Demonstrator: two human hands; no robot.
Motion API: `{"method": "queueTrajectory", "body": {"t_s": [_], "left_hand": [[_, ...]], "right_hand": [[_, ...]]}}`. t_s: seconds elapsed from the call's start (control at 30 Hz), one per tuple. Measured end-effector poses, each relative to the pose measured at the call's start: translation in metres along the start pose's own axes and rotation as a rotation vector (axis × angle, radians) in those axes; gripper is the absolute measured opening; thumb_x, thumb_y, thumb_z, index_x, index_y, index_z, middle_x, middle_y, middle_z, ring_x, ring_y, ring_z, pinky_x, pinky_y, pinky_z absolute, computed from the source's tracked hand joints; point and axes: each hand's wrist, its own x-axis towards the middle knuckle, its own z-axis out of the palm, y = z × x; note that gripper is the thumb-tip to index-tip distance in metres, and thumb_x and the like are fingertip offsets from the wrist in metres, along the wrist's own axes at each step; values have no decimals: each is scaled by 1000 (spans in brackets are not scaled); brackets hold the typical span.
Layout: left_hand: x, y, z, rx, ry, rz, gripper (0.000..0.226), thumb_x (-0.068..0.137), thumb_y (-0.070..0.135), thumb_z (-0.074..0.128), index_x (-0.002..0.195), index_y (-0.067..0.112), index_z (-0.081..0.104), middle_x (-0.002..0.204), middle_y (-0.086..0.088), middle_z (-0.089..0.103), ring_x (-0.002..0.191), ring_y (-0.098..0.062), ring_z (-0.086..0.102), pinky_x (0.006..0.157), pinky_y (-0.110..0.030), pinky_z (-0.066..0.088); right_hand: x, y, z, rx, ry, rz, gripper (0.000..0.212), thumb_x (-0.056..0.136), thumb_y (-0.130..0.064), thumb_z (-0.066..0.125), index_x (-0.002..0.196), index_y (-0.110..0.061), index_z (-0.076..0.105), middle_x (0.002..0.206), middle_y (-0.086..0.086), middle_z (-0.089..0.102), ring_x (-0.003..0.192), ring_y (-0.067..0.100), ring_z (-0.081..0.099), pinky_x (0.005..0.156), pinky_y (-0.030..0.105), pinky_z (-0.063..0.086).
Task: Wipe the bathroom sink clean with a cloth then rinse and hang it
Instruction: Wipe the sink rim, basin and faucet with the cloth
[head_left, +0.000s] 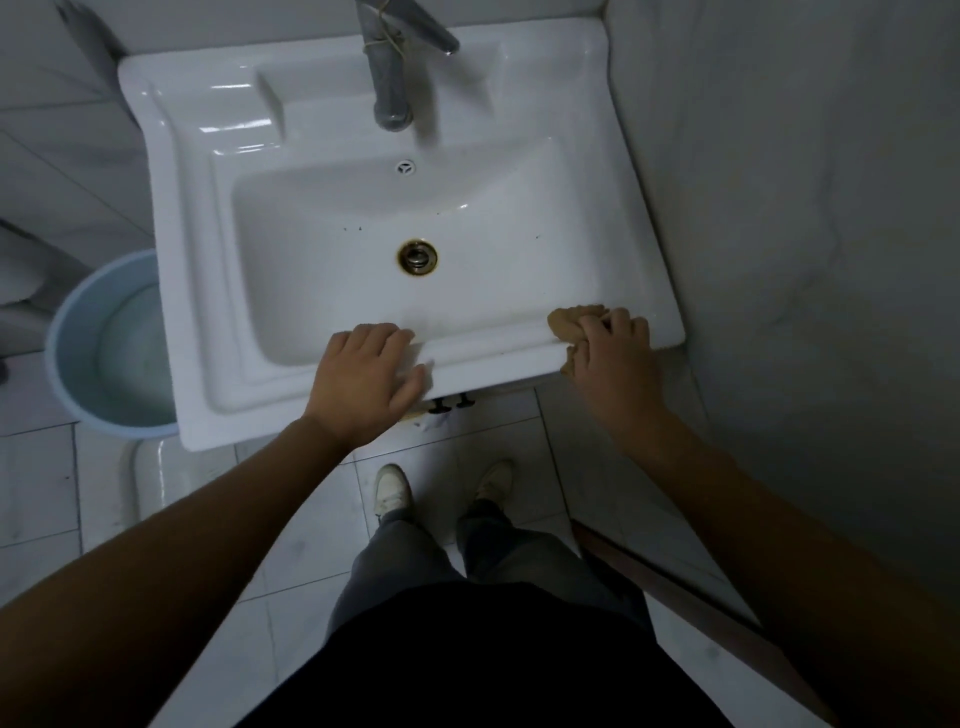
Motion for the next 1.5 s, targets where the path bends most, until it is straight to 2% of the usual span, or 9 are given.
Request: {"method": "queueTrajectory", "body": {"t_s": [0.2,0.47,0.6,0.73,0.83,0.97,1.07,1.23,1.5], "left_hand": [[-90,-79,-21,13,12,-142,51,97,52,46,128,13,59,130,-10,61,118,-32,56,97,-46,44],[-126,-112,-21,69,40,-43,47,98,39,53,132,7,59,138,-17,57,128,-35,54,107,-46,43],[-134,-125,-28,96,57,-130,58,97,52,56,138,11,56,146,-15,52,134,-34,48,109,-47,40],[-149,-142,-36,48,100,-218,63,93,58,58,136,12,56,143,-14,53,133,-31,49,105,-44,42],[-157,-152,-36,35,97,-243,67,94,59,54,140,10,52,145,-13,53,134,-31,49,106,-46,45],[-158,-156,-32,11,122,-250,74,95,60,53,147,7,46,146,-13,54,135,-30,49,107,-44,44],[-158,-156,-28,33,131,-239,68,96,58,53,142,9,50,145,-15,53,134,-31,50,105,-45,45],[-153,-157,-25,49,161,-215,61,96,56,55,137,10,55,144,-18,53,132,-33,49,104,-46,45],[-109,-154,-16,8,213,-179,61,98,53,52,138,7,58,153,-21,47,144,-37,40,120,-45,31]], "right_hand": [[-19,-60,15,-23,15,-82,34,96,-32,48,118,-9,60,118,17,55,105,34,48,79,42,48],[-50,-190,42,75,-9,-278,33,83,-20,68,115,-12,65,112,15,59,100,35,54,77,42,52],[-66,-260,52,129,-140,-409,54,81,-21,72,132,-14,57,129,13,53,115,34,47,89,42,49],[-66,-309,62,140,-208,-561,61,83,-18,70,140,-20,50,138,5,48,121,27,41,93,35,44],[-52,-325,69,262,-252,-544,62,81,-12,71,140,-21,54,136,2,51,122,24,42,96,33,43],[-33,-332,77,379,-178,-499,58,81,-5,68,137,-18,59,133,5,56,120,29,47,92,41,50],[-8,-345,85,394,-127,-464,52,89,-7,63,140,-17,56,136,8,52,120,30,47,95,42,51],[33,-361,87,366,-118,-482,57,93,-9,58,148,-14,46,144,13,45,122,33,45,99,41,48],[132,-383,79,195,-109,-553,68,86,-7,64,149,-16,40,143,15,42,123,34,46,96,42,51]]}}
